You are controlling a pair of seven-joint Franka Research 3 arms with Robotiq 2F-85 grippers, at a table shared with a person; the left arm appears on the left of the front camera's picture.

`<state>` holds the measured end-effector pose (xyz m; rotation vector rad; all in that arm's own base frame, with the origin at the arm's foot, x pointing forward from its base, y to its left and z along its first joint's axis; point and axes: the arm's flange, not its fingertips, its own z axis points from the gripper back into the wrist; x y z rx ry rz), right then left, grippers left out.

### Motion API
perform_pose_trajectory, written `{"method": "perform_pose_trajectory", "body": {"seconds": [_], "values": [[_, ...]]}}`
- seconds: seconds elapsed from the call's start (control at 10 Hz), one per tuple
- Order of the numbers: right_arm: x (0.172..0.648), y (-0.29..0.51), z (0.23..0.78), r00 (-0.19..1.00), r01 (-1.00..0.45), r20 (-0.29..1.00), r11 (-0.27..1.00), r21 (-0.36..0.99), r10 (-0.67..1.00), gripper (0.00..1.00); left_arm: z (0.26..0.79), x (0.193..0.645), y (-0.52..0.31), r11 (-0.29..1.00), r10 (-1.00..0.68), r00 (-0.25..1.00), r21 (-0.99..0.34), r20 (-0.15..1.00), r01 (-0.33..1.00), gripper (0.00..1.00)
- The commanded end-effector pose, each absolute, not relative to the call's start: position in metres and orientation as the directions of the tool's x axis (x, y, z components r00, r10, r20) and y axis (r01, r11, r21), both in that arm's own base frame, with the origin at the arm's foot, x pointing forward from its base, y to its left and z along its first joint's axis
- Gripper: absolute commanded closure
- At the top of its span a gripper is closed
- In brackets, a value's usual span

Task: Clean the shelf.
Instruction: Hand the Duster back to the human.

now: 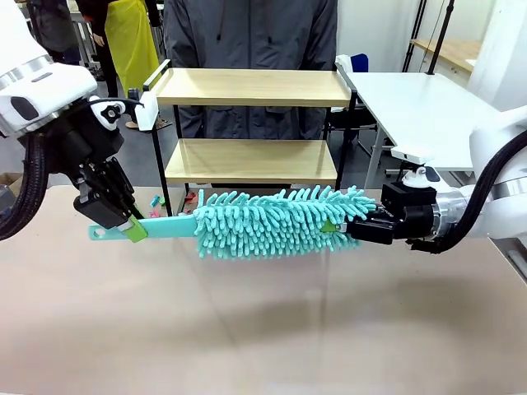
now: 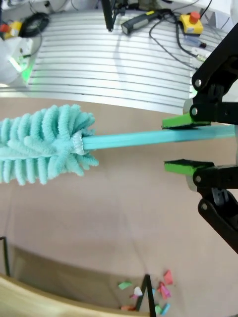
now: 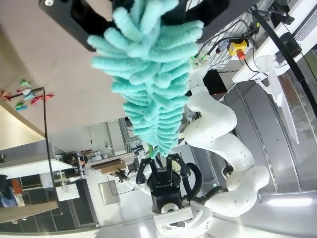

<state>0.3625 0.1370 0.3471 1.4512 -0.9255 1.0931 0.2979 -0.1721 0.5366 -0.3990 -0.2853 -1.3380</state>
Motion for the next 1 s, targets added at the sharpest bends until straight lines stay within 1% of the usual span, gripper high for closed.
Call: {"method": "perform_pose_trajectory", "body": {"seconds": [0.0, 0.1, 0.2, 0.3, 0.5, 0.7, 0.9], "values": [[0.361, 0.138, 0.35, 0.277, -0.952, 0.961, -0.135, 0.274, -0.002, 0.94, 0.548, 0.292, -0.154, 0.211, -0.802, 0.252, -0.137, 0.542, 0.968, 0.0], [0.361, 0.138, 0.35, 0.277, -0.952, 0.961, -0.135, 0.274, -0.002, 0.94, 0.555, 0.291, -0.141, 0.2, -0.752, 0.239, -0.133, 0.614, 0.971, 0.0], [0.361, 0.138, 0.35, 0.277, -0.952, 0.961, -0.135, 0.274, -0.002, 0.94, 0.559, 0.289, -0.126, 0.186, -0.718, 0.237, -0.148, 0.655, 0.971, 0.05], [0.361, 0.138, 0.35, 0.277, -0.952, 0.961, -0.135, 0.274, -0.002, 0.94, 0.563, 0.289, -0.108, 0.181, -0.687, 0.236, -0.153, 0.688, 0.972, 0.0], [0.361, 0.138, 0.35, 0.277, -0.952, 0.961, -0.135, 0.274, -0.002, 0.94, 0.565, 0.289, -0.051, 0.14, -0.593, 0.175, -0.114, 0.786, 0.984, 0.0], [0.361, 0.138, 0.35, 0.277, -0.952, 0.961, -0.135, 0.274, -0.002, 0.94, 0.559, 0.287, -0.006, 0.096, -0.557, 0.097, -0.052, 0.825, 0.994, 0.0], [0.361, 0.138, 0.35, 0.277, -0.952, 0.961, -0.135, 0.274, -0.002, 0.94, 0.549, 0.295, 0.015, 0.111, -0.509, 0.102, -0.052, 0.855, 0.992, 0.0]]}}
